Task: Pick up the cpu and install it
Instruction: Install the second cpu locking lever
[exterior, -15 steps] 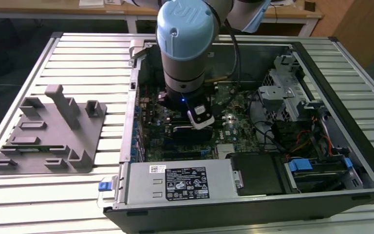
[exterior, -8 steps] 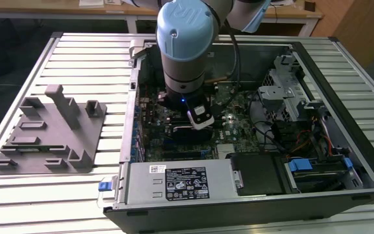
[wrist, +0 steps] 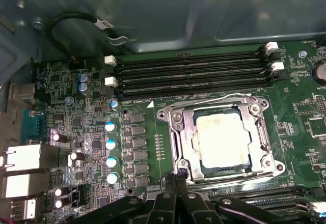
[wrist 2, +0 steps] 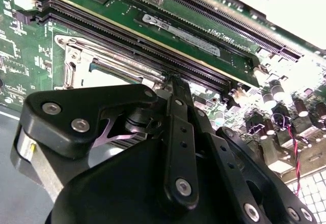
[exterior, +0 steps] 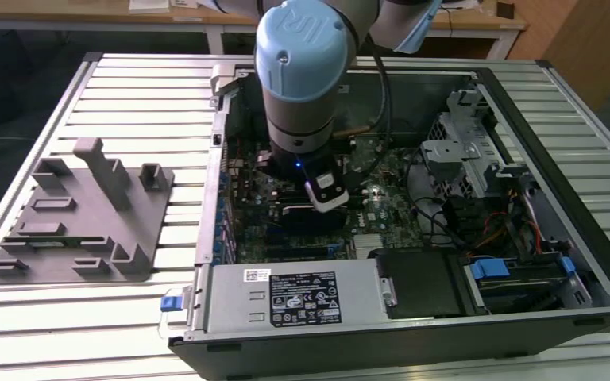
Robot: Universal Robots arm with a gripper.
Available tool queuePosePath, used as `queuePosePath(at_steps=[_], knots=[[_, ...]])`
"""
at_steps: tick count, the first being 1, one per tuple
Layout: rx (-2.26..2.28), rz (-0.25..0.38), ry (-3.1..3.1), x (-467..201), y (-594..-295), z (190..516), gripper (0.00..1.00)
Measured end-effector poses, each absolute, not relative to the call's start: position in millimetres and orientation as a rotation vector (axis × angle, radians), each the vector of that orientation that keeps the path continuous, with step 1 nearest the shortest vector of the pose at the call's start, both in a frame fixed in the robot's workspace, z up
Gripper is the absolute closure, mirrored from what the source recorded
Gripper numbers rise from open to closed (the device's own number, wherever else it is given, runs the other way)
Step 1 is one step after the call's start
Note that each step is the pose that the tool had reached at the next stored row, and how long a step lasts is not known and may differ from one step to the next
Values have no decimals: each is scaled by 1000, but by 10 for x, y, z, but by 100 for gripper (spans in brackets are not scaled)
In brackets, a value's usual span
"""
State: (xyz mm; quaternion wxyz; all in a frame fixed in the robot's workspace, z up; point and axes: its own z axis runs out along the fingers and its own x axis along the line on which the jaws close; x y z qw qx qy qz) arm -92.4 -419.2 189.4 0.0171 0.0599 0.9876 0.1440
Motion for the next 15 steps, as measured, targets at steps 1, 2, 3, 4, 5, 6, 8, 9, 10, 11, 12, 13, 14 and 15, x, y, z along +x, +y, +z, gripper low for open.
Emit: queuePosePath(at_steps=[1, 2, 3, 4, 5, 6, 8, 9, 10, 11, 12, 13, 14, 15], knots=[[186, 448, 3069, -926, -4192, 1893, 89], [186, 448, 3069, -928, -4192, 1892, 89], [186, 448, 3069, -930, -4191, 1891, 89], [186, 448, 3069, -933, -4191, 1891, 89], [186, 448, 3069, -936, -4191, 1890, 89], [185, 448, 3069, -938, -4191, 1890, 89], [185, 448, 3069, -938, -4191, 1890, 89], [185, 448, 3069, -939, -4191, 1890, 89], [185, 448, 3069, -939, -4191, 1890, 89], [185, 448, 3069, -940, -4190, 1890, 89], [185, 448, 3069, -940, -4187, 1891, 89], [185, 447, 3070, -941, -4173, 1892, 89], [185, 448, 3070, -940, -4164, 1891, 89], [185, 448, 3069, -940, -4159, 1891, 89]])
